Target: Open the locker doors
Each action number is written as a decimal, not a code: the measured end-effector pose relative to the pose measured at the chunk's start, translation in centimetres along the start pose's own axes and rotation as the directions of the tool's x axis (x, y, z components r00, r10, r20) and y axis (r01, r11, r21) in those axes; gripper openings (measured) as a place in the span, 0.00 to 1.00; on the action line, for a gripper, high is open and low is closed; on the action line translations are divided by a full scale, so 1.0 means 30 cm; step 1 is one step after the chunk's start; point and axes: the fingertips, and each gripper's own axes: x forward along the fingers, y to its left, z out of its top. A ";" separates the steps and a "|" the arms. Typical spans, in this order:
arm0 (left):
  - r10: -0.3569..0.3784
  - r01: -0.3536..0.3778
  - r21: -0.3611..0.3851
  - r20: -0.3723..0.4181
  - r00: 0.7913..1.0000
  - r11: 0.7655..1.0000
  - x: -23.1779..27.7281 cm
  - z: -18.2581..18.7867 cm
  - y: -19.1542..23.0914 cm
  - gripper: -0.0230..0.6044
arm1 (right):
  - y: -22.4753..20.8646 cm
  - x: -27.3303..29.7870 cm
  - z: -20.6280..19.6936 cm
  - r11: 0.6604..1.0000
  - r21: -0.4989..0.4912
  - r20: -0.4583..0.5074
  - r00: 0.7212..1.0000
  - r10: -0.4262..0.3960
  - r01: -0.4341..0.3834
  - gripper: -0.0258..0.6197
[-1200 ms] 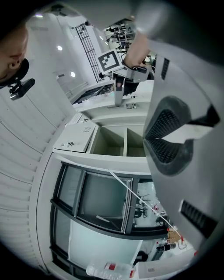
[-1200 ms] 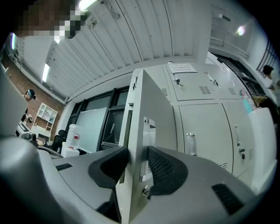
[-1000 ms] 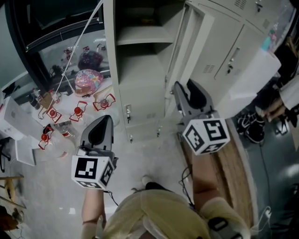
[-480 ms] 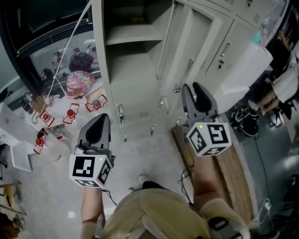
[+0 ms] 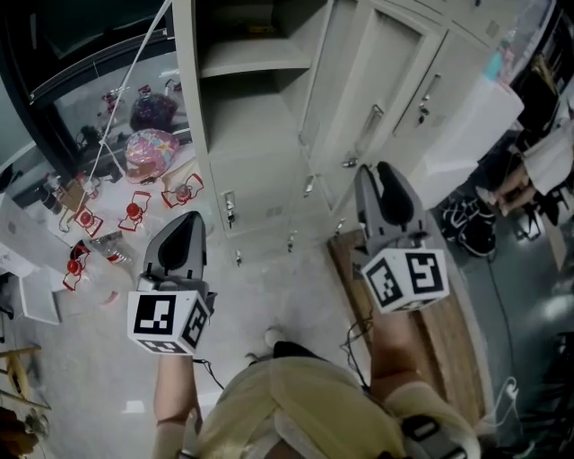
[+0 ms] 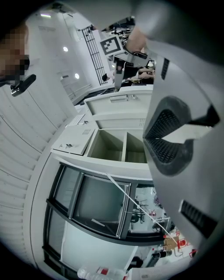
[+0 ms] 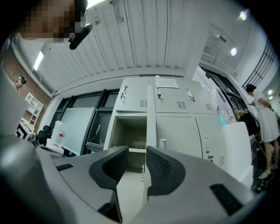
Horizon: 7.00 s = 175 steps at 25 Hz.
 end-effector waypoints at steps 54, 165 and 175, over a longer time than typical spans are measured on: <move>0.483 -0.513 -0.086 -0.236 0.843 0.854 -0.072 -0.691 0.450 0.04 | 0.644 0.527 -1.525 0.930 0.169 -0.489 0.792 0.366 -0.326 0.23; -0.095 0.056 -0.150 -0.272 0.957 0.987 0.093 -0.695 -0.140 0.04 | -0.016 -0.340 -1.180 0.993 0.041 -0.616 0.785 -0.062 0.110 0.23; -0.072 0.027 -0.175 -0.258 0.963 0.984 0.038 -0.618 -0.094 0.04 | -0.008 -0.330 -0.967 0.989 0.084 -0.529 0.846 -0.063 0.126 0.23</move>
